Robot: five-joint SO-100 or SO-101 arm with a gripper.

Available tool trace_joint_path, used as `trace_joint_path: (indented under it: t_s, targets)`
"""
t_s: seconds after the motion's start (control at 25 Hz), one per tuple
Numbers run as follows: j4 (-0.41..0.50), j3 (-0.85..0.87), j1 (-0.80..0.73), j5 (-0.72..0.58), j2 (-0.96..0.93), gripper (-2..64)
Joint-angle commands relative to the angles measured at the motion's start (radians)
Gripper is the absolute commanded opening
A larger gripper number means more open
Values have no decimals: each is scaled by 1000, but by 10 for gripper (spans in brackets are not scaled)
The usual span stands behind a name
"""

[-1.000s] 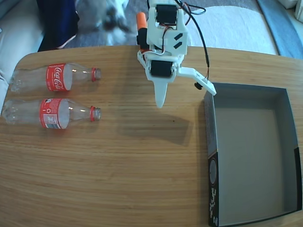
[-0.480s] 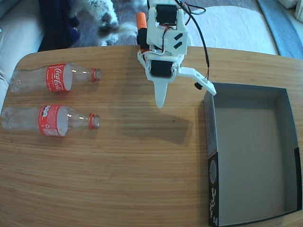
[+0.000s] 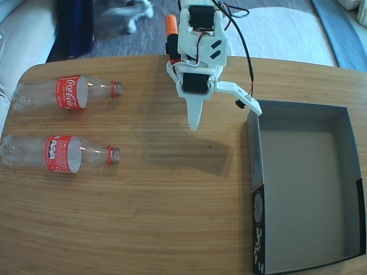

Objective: Grasp the bottles and put them in the box.

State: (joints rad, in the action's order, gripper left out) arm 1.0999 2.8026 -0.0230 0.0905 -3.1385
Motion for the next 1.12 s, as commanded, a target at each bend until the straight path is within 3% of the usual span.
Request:
trace_joint_path:
  t_s: [0.0, 0.6, 0.84, 1.08]
  targets:
    - [2, -6, -3, -3, -8, -3]
    - [5, -38, 6, -5, 32, 1]
    - [-12, -169, 107, -9, 187, 3]
    - [-12, -371, 221, -160, 430, 4]
